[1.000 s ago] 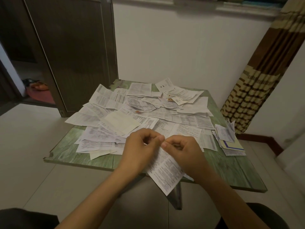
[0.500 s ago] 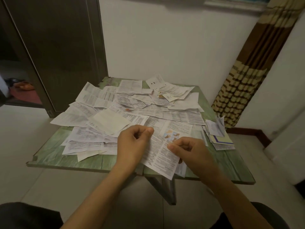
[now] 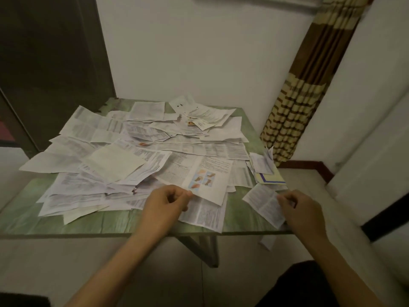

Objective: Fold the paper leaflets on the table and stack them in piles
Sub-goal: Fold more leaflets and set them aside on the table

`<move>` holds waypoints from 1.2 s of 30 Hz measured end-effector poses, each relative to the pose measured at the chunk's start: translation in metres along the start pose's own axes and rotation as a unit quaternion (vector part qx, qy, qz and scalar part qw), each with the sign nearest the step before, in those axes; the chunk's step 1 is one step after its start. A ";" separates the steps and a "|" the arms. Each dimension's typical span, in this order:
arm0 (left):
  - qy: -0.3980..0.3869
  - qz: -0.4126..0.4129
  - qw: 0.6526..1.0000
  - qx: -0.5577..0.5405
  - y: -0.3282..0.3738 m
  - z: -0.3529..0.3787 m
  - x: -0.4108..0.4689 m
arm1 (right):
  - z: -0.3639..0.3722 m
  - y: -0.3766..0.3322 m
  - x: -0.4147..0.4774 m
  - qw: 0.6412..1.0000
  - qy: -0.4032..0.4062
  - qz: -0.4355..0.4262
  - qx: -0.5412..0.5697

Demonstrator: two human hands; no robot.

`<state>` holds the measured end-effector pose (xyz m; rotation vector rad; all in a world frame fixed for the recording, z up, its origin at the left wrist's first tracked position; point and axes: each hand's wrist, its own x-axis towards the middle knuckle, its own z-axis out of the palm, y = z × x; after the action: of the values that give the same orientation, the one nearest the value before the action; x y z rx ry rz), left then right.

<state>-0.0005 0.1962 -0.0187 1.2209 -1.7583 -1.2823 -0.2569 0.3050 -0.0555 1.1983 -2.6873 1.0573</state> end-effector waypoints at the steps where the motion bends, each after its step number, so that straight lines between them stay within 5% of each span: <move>1: -0.015 -0.003 1.000 0.000 0.003 0.005 -0.002 | 0.001 0.002 0.001 1.000 0.018 -0.004 -0.021; 6: -0.055 0.012 0.998 -0.005 0.010 0.012 -0.006 | 0.009 0.012 0.004 0.998 0.041 -0.007 -0.044; 14: 0.048 0.125 0.987 0.090 -0.006 -0.020 0.002 | -0.005 -0.015 0.006 0.996 0.059 -0.048 0.036; 18: 0.142 0.263 0.902 0.311 -0.024 -0.047 0.009 | 0.010 -0.063 -0.007 0.986 0.038 -0.143 0.077; 21: 0.118 0.247 0.878 0.393 -0.042 -0.061 0.018 | 0.033 -0.101 -0.017 0.971 -0.030 -0.220 0.083; 26: 0.055 0.207 0.893 0.396 -0.056 -0.069 0.022 | 0.059 -0.150 -0.030 0.947 -0.138 -0.260 0.132; 32: 0.050 0.221 0.899 0.374 -0.055 -0.069 0.025 | 0.067 -0.167 -0.033 0.940 -0.176 -0.267 0.118; 36: 0.127 0.291 0.925 0.209 -0.031 -0.070 0.014 | 0.062 -0.167 -0.035 0.939 -0.198 -0.227 0.165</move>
<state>0.0649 0.1550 -0.0263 0.9089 -2.0381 -0.4014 -0.1059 0.2120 -0.0167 2.1698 -2.3166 1.3300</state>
